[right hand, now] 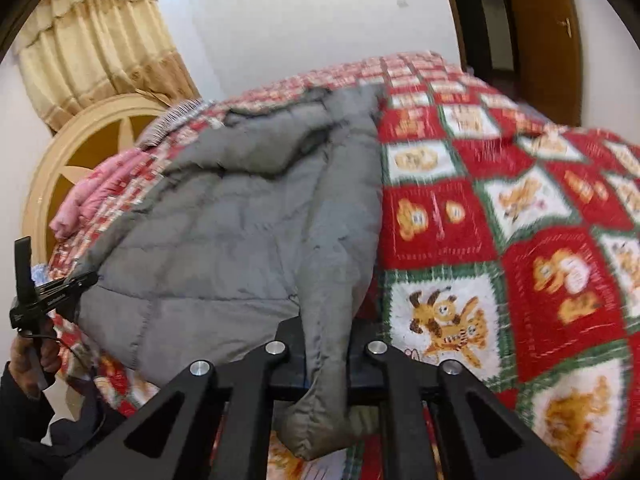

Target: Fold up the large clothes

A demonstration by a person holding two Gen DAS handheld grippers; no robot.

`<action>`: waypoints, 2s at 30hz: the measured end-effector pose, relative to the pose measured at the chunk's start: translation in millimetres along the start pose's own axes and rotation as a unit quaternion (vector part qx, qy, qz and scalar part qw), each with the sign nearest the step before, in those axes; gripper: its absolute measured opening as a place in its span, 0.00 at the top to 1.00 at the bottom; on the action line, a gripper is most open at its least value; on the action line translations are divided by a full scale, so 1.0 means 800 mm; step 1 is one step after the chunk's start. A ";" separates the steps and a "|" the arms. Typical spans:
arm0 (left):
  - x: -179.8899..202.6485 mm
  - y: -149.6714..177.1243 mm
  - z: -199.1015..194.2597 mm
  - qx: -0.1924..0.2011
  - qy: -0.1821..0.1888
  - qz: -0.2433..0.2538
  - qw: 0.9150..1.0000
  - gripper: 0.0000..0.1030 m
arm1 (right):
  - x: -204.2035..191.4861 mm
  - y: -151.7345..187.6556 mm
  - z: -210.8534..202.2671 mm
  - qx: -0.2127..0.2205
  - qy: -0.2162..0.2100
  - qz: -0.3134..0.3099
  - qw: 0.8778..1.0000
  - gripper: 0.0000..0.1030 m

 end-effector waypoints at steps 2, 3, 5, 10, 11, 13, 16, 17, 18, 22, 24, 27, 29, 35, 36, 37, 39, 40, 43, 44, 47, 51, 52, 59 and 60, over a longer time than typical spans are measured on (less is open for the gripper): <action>-0.002 -0.016 -0.035 0.030 0.008 0.006 1.000 0.89 | -0.004 -0.013 -0.034 0.023 -0.003 -0.006 1.000 0.93; -0.004 -0.021 -0.049 0.041 0.013 0.006 0.999 0.90 | -0.007 -0.018 -0.050 0.031 -0.006 -0.006 0.999 0.93; -0.008 -0.036 -0.085 0.065 0.024 0.002 0.998 0.90 | -0.013 -0.033 -0.089 0.054 -0.012 -0.003 0.998 0.93; -0.007 -0.092 -0.180 0.141 0.067 -0.016 0.988 0.90 | -0.042 -0.080 -0.179 0.129 -0.025 -0.025 0.991 0.93; -0.007 -0.106 -0.193 0.157 0.068 -0.017 0.985 0.90 | -0.045 -0.090 -0.190 0.142 -0.026 -0.027 0.989 0.93; -0.011 -0.133 -0.198 0.174 0.063 -0.010 0.983 0.90 | -0.047 -0.116 -0.199 0.165 -0.032 -0.023 0.986 0.93; -0.022 -0.170 -0.166 0.184 0.048 0.000 0.982 0.89 | -0.036 -0.154 -0.166 0.167 -0.043 0.003 0.985 0.93; -0.026 -0.183 -0.138 0.171 0.046 -0.002 0.984 0.89 | -0.031 -0.167 -0.142 0.160 -0.036 0.009 0.986 0.93; -0.030 -0.192 -0.109 0.159 0.037 0.001 0.987 0.89 | -0.027 -0.174 -0.128 0.155 -0.029 0.009 0.987 0.93; -0.044 -0.217 -0.002 0.122 -0.011 0.011 0.992 0.88 | -0.008 -0.202 -0.023 0.127 0.014 0.012 0.992 0.93; -0.048 -0.218 0.038 0.110 -0.031 0.011 0.993 0.88 | 0.003 -0.211 0.024 0.109 0.024 0.028 0.993 0.93; -0.051 -0.222 0.088 0.086 -0.055 0.008 0.995 0.83 | 0.016 -0.224 0.075 0.095 0.039 0.036 0.994 0.93; -0.051 -0.224 0.115 0.071 -0.070 0.013 0.995 0.77 | 0.027 -0.231 0.107 0.086 0.052 0.038 0.994 0.93; -0.077 -0.249 0.123 0.112 -0.128 -0.023 0.985 0.00 | 0.060 -0.243 0.178 0.059 0.065 0.078 0.993 0.76; -0.082 -0.253 0.124 0.114 -0.130 -0.032 0.984 0.00 | 0.064 -0.246 0.182 0.060 0.066 0.085 0.992 0.60; -0.086 -0.257 0.124 0.117 -0.139 -0.040 0.983 0.00 | 0.071 -0.251 0.187 0.066 0.071 0.093 0.991 0.51; -0.096 -0.265 0.126 0.124 -0.167 -0.048 0.977 0.00 | 0.083 -0.265 0.190 0.089 0.089 0.101 0.987 0.28; -0.102 -0.269 0.129 0.124 -0.187 -0.051 0.973 0.00 | 0.087 -0.273 0.191 0.100 0.096 0.102 0.985 0.28; -0.117 -0.281 0.133 0.128 -0.223 -0.076 0.963 0.00 | 0.095 -0.286 0.192 0.117 0.115 0.115 0.980 0.28; -0.123 -0.284 0.131 0.130 -0.234 -0.091 0.959 0.00 | 0.090 -0.286 0.193 0.116 0.115 0.112 0.980 0.28; -0.137 -0.292 0.127 0.134 -0.269 -0.121 0.946 0.00 | 0.061 -0.286 0.192 0.136 0.118 0.065 0.982 0.28; -0.146 -0.309 0.132 0.126 -0.275 -0.142 0.942 0.00 | 0.046 -0.301 0.184 0.165 0.134 0.043 0.976 0.28; -0.148 -0.313 0.129 0.128 -0.282 -0.143 0.940 0.00 | 0.046 -0.306 0.180 0.170 0.134 0.046 0.975 0.28; -0.097 -0.298 0.125 0.146 -0.254 -0.119 0.949 0.00 | 0.015 -0.301 0.189 0.140 0.109 0.044 0.983 0.28; -0.080 -0.291 0.133 0.139 -0.248 -0.104 0.953 0.00 | 0.005 -0.291 0.197 0.125 0.104 0.041 0.986 0.28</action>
Point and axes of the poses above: each gripper's, at about its wrist camera, not at the fingertips, and z roughly the way its jaws point, x to its right, y to its underside, the point moved 9 cm from there along z, roughly the way its jaws point, and after that the axes turned 6 degrees about x, right-handed, at the moved point
